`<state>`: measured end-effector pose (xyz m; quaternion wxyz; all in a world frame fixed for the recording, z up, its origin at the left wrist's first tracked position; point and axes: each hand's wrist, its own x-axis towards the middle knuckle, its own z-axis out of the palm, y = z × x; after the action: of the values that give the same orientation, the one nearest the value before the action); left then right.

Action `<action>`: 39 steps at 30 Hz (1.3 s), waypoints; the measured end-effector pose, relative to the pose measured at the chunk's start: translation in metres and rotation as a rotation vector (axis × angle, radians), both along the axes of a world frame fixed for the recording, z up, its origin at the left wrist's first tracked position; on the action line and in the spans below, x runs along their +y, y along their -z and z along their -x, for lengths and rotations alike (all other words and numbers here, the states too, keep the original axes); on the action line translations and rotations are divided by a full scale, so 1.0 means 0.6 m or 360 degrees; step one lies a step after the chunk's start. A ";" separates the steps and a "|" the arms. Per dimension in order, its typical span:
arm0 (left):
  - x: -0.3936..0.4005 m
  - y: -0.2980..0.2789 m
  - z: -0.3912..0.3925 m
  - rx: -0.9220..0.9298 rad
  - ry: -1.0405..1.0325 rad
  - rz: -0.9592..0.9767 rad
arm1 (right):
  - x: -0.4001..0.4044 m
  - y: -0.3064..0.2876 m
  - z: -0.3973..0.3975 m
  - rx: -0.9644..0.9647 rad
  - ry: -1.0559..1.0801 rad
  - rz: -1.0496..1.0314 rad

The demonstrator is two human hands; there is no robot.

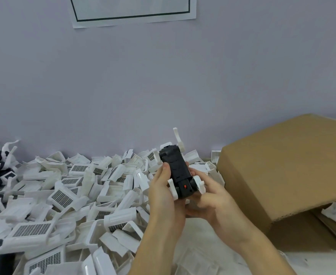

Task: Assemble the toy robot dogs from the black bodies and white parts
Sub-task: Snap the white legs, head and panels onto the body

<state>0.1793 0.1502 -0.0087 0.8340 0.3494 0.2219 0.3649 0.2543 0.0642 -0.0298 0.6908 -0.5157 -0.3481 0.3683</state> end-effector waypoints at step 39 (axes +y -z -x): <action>-0.005 0.010 -0.006 0.0167 0.0031 -0.0102 | 0.022 0.003 0.026 -0.0099 0.0285 0.0183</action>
<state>0.1829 0.1474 -0.0148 0.8130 0.3969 0.2501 0.3448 0.2384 0.0774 -0.0315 0.6790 -0.5948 -0.3002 0.3084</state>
